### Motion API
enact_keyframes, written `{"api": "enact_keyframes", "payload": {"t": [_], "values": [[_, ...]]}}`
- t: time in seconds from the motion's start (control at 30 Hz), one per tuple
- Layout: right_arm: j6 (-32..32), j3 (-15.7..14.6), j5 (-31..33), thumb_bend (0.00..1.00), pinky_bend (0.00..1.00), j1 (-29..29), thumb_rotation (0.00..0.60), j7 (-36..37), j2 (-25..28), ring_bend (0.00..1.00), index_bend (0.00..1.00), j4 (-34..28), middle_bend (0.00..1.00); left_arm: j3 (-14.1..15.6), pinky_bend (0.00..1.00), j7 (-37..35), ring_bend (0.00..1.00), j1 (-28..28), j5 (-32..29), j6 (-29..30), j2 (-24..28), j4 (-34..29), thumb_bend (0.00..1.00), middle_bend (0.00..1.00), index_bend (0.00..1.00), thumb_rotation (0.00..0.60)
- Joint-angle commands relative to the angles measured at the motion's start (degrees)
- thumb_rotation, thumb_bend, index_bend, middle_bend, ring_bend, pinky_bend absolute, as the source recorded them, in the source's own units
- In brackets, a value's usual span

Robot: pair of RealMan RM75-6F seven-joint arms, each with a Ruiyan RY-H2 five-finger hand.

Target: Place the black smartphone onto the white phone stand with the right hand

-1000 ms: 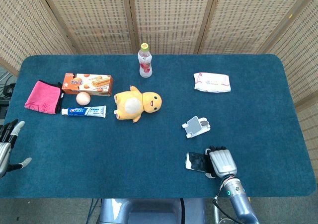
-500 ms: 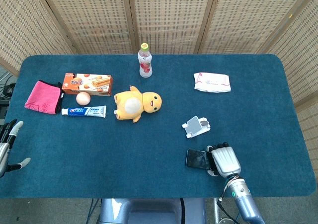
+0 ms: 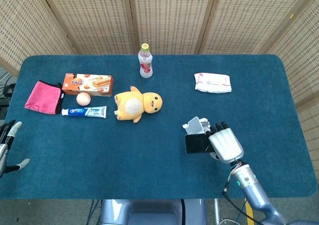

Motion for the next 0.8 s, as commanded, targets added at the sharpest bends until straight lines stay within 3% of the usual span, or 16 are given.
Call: {"api": "enact_keyframes", "payload": {"t": [0.03,0.3,0.8], "values": [[-2.4,2.4,0.5,0.26,0.28,3.0,0.6,-3.7,2.6,0.34,0.44,-0.9,0.47,0.0,0.0,-0.3,0.0,0.0,0.1,-0.1,0.2,0.0,0.0,0.0,0.0,0.6],[-6.7,3.6,-0.4,0.31,0.28,8.1,0.6,-12.4,3.4,0.34,0.44,1.4,0.47,-0.1,0.0,-0.5,0.0,-0.3,-0.4,-0.7,0.4,-0.1,0.0,0.0,0.0,0.6],[-10.3,2.4,7.1,0.31,0.28,14.3,0.6,-30.7,1.1,0.34,0.44,2.7,0.47,-0.4,0.0,-1.8,0.0,-0.7,-1.2,-1.7,0.9,0.0,0.0,0.0,0.0,0.6]]}}
